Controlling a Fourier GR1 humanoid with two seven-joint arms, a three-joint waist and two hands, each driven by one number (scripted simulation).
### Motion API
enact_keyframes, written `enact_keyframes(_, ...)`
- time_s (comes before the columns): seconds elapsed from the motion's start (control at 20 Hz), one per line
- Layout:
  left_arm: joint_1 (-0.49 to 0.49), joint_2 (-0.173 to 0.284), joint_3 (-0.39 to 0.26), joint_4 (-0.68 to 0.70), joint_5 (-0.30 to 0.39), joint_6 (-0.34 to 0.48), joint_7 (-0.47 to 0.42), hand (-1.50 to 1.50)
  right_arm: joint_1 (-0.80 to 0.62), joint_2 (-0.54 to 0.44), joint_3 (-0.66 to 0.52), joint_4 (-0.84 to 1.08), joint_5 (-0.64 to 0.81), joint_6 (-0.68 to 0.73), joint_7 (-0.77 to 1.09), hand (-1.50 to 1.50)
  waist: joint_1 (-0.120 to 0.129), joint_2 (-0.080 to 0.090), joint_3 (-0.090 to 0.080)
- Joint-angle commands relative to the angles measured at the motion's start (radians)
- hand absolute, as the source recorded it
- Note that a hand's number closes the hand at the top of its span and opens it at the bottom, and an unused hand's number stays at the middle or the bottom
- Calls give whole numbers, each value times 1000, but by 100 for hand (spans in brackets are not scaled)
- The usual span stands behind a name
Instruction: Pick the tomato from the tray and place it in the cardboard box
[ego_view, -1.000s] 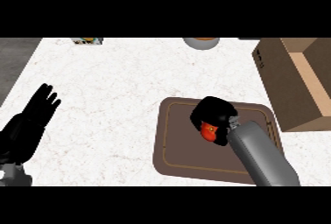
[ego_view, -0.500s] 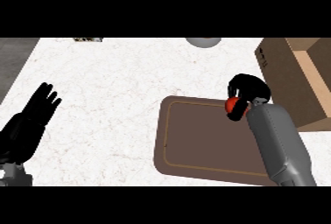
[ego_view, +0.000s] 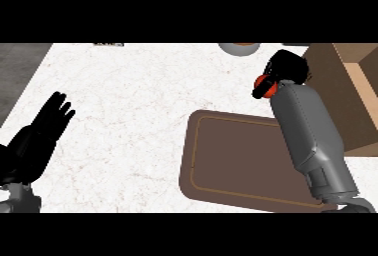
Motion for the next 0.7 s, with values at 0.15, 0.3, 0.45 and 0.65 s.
enact_keyframes(0.15,15,-25,-15,-8,-20,23,5,0,-196,-25,30,17,70,-113,104,150,-17,-12,-1)
enact_keyframes(0.3,-17,4,14,29,-13,13,5,0,-275,-58,45,28,111,-126,161,150,-21,-11,-1)
enact_keyframes(0.45,27,4,14,20,-7,-14,-26,0,-308,-72,48,29,161,-183,272,150,-19,-12,-2)
enact_keyframes(0.65,13,-19,3,52,-15,4,-11,0,-365,-137,33,-5,160,-122,319,150,-34,-15,-2)
